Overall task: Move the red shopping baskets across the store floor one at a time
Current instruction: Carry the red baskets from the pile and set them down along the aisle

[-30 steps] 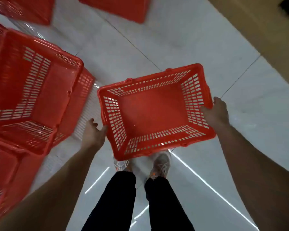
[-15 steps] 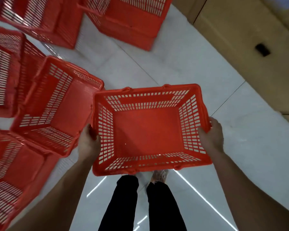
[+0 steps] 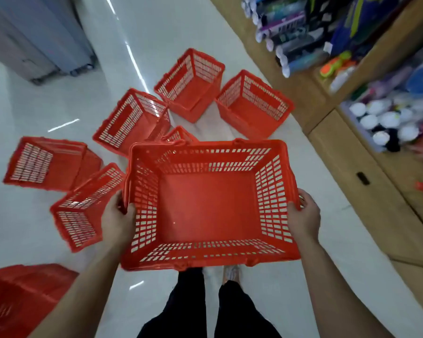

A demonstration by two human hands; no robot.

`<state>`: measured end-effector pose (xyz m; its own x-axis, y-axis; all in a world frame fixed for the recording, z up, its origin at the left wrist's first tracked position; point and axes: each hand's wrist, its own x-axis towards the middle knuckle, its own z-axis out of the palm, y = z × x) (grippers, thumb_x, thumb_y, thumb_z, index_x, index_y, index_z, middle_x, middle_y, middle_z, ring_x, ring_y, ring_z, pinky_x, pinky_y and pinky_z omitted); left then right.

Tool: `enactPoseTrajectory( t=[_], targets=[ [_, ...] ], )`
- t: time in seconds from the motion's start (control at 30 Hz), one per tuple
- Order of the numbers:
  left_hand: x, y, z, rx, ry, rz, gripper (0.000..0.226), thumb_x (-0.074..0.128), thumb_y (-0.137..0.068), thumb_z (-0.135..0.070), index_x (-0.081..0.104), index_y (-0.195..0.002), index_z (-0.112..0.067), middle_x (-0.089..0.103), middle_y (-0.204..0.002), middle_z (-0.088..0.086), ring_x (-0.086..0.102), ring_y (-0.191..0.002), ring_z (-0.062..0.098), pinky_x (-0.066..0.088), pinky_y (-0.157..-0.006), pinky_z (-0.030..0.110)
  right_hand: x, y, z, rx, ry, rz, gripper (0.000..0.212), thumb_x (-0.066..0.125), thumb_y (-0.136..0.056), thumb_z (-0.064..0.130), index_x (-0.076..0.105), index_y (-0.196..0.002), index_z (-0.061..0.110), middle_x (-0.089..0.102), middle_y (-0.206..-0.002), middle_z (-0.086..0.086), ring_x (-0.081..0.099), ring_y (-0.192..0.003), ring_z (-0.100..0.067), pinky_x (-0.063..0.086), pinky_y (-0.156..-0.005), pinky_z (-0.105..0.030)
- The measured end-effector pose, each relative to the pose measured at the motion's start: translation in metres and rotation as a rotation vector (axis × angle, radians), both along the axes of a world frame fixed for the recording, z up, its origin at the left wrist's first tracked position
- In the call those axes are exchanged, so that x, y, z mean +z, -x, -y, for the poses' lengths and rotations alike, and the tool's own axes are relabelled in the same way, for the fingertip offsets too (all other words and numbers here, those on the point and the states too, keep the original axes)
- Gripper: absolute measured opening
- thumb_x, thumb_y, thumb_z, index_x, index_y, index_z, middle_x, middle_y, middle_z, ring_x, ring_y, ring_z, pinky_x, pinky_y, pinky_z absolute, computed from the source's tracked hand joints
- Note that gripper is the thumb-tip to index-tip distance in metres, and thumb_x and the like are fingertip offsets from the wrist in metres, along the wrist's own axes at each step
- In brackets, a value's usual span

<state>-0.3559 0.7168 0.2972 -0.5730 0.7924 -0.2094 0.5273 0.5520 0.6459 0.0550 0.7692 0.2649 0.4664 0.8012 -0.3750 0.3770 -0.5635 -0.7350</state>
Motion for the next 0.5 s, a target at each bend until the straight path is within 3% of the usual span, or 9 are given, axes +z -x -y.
enactPoseTrajectory(
  t=[0.13,0.3,0.5],
  targets=[
    [0.06,0.036,0.081,0.203,-0.047,-0.028,0.044,0.061,-0.092,-0.016,0.056,-0.136,-0.02,0.068,-0.117,0.007,0.064,-0.101,0.029,0.048,-0.09,0.044,0.061,0.053,0.001,0.161,-0.072,-0.047,0.031,0.059,-0.092,0.013,0.066,-0.121,0.022,0.068,-0.101,0.005,0.067,-0.094,-0.021,0.055,-0.089,-0.039],
    [0.094,0.085,0.202,0.456,-0.084,-0.048,0.041,0.065,-0.09,-0.016,0.059,-0.13,-0.016,0.07,-0.111,0.012,0.065,-0.093,0.03,0.043,-0.078,0.035,0.111,0.148,0.016,0.397,-0.142,-0.107,0.034,0.059,-0.087,0.007,0.068,-0.116,0.023,0.071,-0.101,0.001,0.069,-0.095,-0.024,0.055,-0.087,-0.038],
    [0.109,0.143,0.339,0.766,-0.183,-0.039,0.043,0.066,-0.09,-0.018,0.058,-0.132,-0.017,0.068,-0.116,0.007,0.057,-0.091,0.015,0.044,-0.084,0.033,0.151,0.29,0.061,0.667,-0.207,-0.106,0.04,0.061,-0.086,0.009,0.066,-0.125,0.015,0.072,-0.112,-0.006,0.067,-0.102,-0.027,0.053,-0.093,-0.041]
  ],
)
